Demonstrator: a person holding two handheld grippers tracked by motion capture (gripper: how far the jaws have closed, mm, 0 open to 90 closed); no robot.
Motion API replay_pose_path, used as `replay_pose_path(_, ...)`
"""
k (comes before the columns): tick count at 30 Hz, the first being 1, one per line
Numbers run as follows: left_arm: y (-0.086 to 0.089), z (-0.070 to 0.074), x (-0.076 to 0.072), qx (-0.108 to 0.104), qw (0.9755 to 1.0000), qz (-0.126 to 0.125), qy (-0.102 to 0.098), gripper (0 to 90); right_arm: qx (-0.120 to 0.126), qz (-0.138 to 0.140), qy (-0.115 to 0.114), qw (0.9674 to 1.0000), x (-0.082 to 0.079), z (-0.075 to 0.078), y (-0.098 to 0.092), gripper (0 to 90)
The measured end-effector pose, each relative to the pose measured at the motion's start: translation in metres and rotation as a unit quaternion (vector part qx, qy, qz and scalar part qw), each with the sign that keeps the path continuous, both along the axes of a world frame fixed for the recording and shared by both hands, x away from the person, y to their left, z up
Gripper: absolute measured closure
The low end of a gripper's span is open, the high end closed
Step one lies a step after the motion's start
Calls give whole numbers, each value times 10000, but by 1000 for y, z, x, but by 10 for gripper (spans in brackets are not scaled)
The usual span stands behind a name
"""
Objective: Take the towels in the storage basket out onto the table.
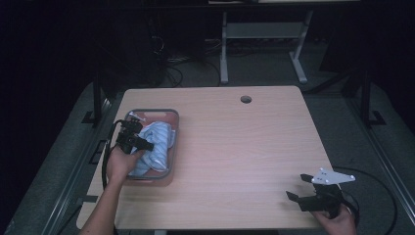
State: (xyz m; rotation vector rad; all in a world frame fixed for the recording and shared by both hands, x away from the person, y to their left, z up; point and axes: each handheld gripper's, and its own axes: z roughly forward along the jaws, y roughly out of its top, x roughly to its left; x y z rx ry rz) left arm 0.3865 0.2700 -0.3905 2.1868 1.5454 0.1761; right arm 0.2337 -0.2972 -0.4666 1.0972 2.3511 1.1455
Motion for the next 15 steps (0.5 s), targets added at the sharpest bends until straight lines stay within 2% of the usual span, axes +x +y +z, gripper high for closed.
replay_pose_path(7,14,8,-9,-412,9989,125,-203,712,36,-41,-16,10000,0,0,-2,145)
replay_pose_path(15,25,33,-20,-799,9952,107,-550,714,18,-38,-4,10000,0,0,-2,145)
